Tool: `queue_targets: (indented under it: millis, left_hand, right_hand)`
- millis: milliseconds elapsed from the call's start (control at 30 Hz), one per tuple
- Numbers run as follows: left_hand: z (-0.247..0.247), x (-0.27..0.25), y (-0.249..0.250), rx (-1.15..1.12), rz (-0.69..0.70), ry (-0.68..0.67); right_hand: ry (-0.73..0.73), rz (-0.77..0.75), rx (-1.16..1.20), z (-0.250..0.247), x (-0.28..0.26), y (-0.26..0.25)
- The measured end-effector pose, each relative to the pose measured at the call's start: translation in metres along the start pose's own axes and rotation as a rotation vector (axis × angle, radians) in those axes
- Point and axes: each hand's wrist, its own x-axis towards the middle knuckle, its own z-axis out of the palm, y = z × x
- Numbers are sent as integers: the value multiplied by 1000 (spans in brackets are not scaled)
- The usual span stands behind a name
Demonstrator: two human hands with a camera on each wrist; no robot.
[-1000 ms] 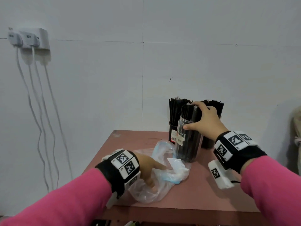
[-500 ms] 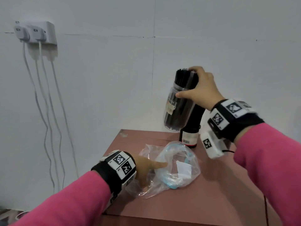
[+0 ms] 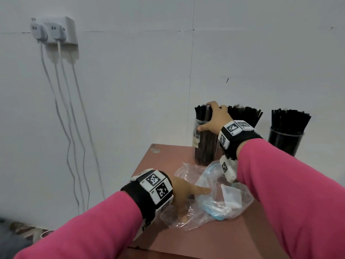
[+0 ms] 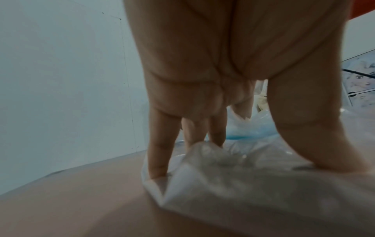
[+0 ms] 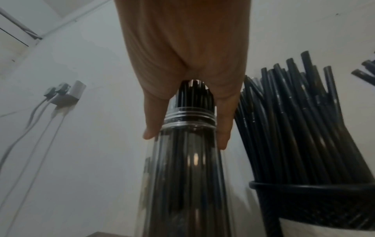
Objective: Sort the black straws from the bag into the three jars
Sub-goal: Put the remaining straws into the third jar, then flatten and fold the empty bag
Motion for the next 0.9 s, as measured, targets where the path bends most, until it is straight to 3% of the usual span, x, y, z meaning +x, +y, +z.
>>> queue_targets:
  millis: [267,633,700,900]
  left_hand:
    - [1,-4,4,-22,-13,7]
    - [1,-12,10,-25,-20,14]
    - [2,-15,11,-14,-12,26]
    - [5,-17,10,-6,-12,80]
  right_hand:
    - [-40,-15,-67,-6,-11,4]
    - [-14,-124,-122,-68,-57,-17]
    - [-117,-143,-123,-70,-75,-17]
    - [-754,-94,-282,-40,-145,-4]
